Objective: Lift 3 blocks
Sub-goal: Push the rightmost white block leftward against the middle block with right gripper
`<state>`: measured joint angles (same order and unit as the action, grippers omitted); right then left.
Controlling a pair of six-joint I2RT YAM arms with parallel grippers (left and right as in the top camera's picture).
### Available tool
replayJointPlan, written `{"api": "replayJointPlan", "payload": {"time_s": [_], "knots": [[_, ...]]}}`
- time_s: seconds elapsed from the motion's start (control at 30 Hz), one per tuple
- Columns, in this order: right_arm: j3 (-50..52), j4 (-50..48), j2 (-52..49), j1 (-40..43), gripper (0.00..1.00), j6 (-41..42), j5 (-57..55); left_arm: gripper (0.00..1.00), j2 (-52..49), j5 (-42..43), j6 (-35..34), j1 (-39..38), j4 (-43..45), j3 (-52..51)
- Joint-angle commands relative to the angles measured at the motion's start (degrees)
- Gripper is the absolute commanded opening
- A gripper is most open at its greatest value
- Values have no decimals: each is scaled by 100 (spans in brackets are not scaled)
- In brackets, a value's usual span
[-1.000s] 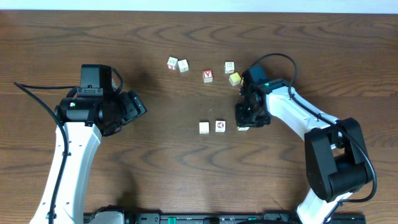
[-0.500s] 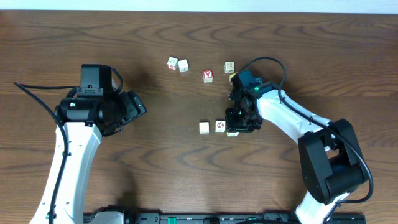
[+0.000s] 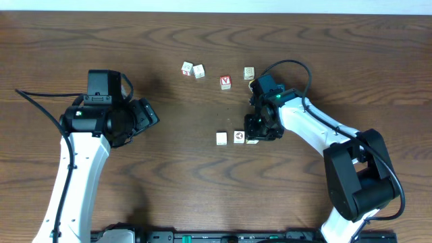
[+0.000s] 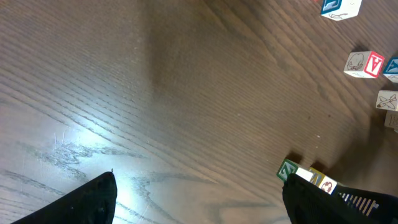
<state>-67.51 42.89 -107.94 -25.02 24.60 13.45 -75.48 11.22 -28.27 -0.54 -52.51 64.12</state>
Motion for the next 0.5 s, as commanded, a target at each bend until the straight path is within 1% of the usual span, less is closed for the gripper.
{"api": "replayJointPlan", "payload": {"time_s": [0.0, 0.1, 0.27, 0.4, 0.47], "knots": [[-74, -11, -50, -59, 37, 92, -31, 86, -24, -76, 55, 22, -15, -31], [-76, -9, -50, -59, 42, 90, -31, 86, -24, -76, 55, 22, -15, -31], [-232, 101, -26, -50, 46, 87, 105, 86, -24, -74, 55, 22, -17, -31], [-750, 612, -7, 24, 49, -85, 96, 86, -24, -76, 55, 22, -15, -31], [-1091, 990, -7, 103, 53, -275, 94, 86, -24, -76, 55, 22, -15, -31]]}}
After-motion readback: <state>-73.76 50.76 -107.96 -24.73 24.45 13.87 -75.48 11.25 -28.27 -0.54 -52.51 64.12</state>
